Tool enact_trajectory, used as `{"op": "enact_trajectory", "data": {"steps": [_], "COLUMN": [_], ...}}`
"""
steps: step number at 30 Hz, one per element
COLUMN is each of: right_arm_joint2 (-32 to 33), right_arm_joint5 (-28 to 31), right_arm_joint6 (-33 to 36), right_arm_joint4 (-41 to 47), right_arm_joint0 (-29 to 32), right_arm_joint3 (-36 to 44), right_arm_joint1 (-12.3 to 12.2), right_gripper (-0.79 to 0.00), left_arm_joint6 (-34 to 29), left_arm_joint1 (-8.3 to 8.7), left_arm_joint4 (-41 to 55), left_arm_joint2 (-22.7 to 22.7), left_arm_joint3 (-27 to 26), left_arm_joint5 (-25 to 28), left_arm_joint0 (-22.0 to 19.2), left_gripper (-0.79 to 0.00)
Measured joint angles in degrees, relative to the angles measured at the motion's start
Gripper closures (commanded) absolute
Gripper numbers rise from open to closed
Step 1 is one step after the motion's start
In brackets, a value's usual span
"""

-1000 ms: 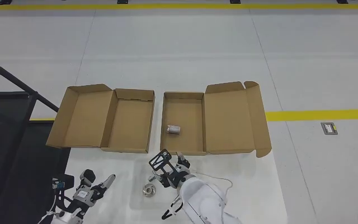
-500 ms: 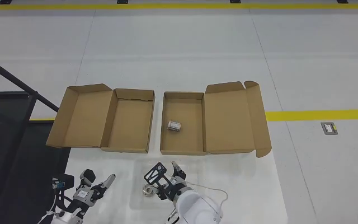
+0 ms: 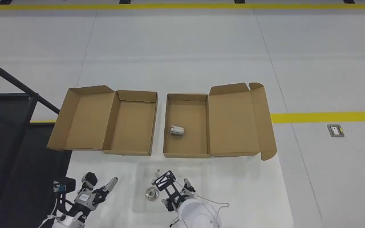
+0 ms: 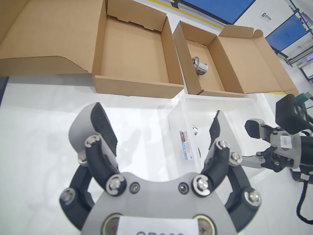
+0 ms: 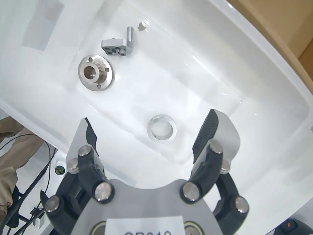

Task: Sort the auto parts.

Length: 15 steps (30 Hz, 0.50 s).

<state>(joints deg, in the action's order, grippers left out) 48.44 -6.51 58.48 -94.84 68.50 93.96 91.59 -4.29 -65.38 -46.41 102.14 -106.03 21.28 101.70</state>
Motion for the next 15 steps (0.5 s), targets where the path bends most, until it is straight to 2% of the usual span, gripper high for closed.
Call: {"op": "enact_trajectory", "data": {"steps": [6,11,15], "right_arm_joint2": [1.1,2.2,3.1], "right_arm_joint5": [0.0,0.8,0.8], "right_arm_joint6": [0.4,2.8,3.3], "right_arm_joint4": [-1.1,-0.6,0.8], "right_arm_joint0": [1.9,2.1,1.2], "right_arm_joint3": [0.4,0.1,-1.8], "right_arm_joint1": [-0.2,-0.2,0.0], "right_gripper": [-0.785,-0.653,-0.674], "left_arm_joint6": [0.0,0.0,0.0], "left_arm_joint1": [0.0,0.0,0.0], "left_arm_joint4": [0.0,0.0,0.0], "left_arm_joint2": [0.0,0.0,0.0], "left_arm_joint3": [0.0,0.0,0.0], "left_arm_joint5": [0.0,0.0,0.0], "left_arm_joint0": [0.0,0.0,0.0], "left_gripper": [-0.785,-0.785,-0.785]}}
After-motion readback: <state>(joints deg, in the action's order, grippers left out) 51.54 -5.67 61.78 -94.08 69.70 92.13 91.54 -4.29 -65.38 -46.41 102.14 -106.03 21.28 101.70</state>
